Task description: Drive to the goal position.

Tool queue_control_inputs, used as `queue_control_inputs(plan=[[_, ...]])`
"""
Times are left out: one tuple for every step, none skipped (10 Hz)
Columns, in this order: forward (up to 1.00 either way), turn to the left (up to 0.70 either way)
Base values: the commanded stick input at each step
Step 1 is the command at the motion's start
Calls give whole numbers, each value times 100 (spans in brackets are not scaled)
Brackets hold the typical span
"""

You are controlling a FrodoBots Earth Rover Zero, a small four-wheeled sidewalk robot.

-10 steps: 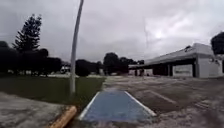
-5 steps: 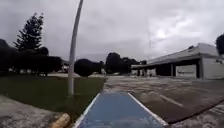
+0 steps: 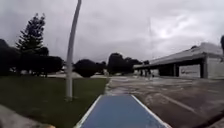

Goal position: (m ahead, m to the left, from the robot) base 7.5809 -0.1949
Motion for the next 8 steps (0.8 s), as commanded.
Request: queue_control_inputs(plan=[[50,0],[50,0],[50,0],[50,0],[50,0],[50,0],[50,0],[50,0]])
